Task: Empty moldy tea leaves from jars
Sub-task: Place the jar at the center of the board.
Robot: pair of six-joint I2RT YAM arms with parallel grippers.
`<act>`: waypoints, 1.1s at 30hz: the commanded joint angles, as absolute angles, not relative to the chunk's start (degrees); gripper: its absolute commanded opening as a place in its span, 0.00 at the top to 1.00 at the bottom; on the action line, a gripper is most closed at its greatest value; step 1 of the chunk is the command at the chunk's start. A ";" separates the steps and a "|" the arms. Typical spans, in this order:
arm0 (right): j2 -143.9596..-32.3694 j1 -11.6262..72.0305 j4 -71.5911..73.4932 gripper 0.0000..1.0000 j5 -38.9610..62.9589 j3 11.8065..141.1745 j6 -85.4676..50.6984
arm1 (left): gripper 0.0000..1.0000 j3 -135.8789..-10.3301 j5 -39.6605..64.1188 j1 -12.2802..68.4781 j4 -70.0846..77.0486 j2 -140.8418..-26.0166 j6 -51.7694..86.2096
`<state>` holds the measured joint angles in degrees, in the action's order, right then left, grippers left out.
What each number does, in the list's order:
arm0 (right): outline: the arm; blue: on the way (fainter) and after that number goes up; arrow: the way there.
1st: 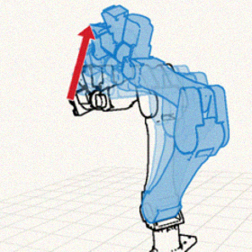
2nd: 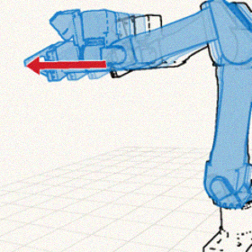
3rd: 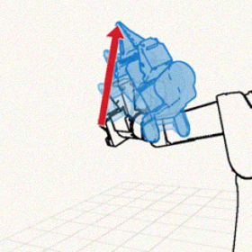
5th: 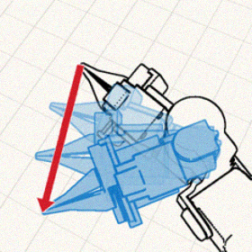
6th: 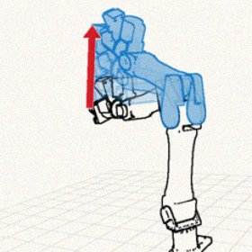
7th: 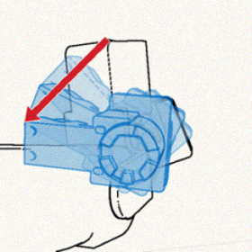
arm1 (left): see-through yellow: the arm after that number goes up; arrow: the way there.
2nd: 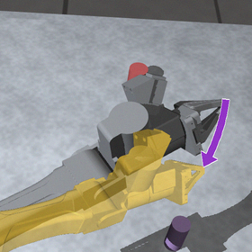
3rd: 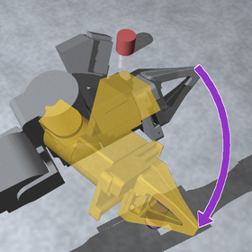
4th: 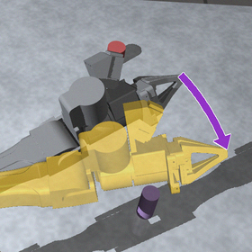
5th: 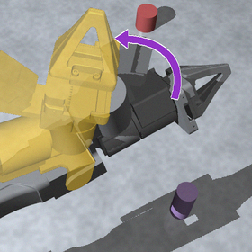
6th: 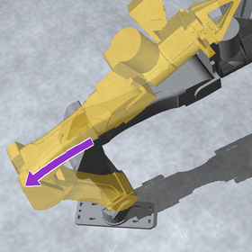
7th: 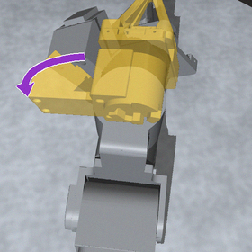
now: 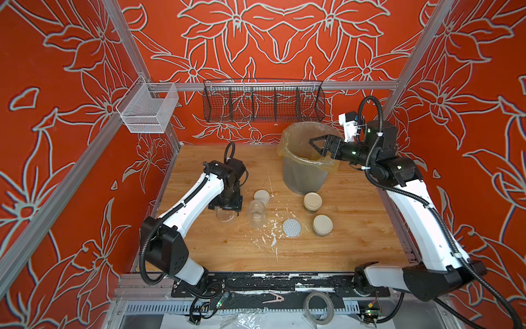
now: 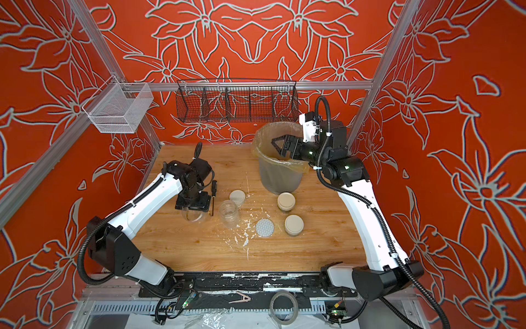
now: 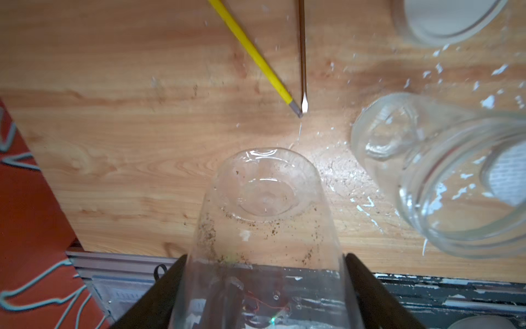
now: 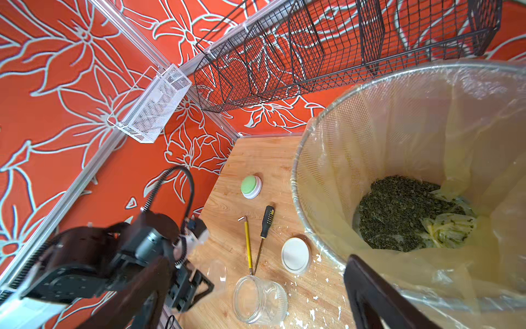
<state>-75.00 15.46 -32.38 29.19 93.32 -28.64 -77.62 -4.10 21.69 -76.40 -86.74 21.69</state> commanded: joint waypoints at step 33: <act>-74.49 16.60 -36.19 0.03 27.55 92.99 -25.53 | 0.02 -64.51 -0.31 21.53 -62.77 -86.55 27.19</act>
